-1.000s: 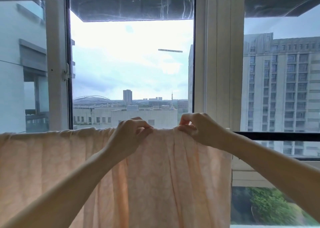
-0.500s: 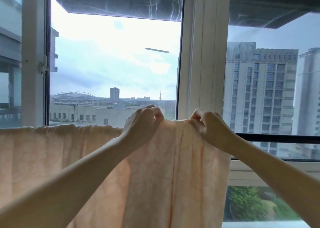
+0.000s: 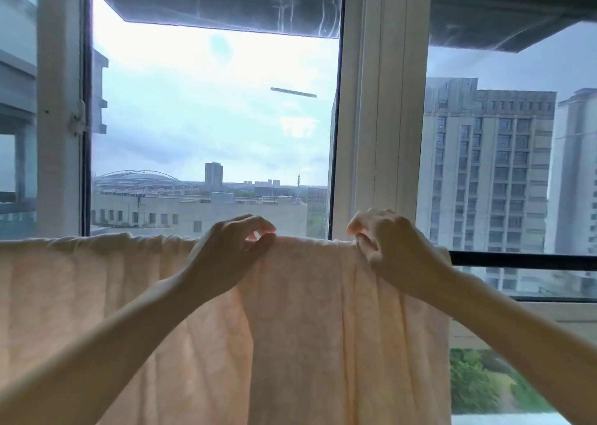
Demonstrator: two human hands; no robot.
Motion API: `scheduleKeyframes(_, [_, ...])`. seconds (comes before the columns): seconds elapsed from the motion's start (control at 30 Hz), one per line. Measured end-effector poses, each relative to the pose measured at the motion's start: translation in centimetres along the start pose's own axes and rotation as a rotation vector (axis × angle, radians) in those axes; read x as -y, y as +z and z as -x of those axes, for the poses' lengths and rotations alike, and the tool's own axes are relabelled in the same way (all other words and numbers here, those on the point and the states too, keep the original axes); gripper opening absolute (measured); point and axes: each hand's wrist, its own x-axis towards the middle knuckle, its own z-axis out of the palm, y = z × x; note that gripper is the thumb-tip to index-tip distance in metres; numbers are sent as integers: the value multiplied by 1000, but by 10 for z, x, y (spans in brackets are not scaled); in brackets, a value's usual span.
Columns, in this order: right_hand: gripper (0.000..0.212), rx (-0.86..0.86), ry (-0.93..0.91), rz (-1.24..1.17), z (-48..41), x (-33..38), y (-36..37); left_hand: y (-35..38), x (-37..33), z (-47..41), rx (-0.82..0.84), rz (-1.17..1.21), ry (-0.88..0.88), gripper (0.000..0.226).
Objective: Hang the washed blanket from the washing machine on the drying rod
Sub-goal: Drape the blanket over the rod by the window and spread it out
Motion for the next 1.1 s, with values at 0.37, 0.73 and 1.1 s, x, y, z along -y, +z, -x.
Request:
scheduleKeyframes(0.37, [14, 0, -171, -102, -26, 60, 37, -42, 56, 40, -57, -93, -1, 53])
scheduleKeyframes(0.73, [12, -114, -4, -91, -28, 36, 38, -34, 53, 22, -120, -169, -207, 25])
scheduleKeyframes(1.1, [10, -136, 197, -24, -12, -44, 8, -27, 43, 10, -125, -215, -350, 26])
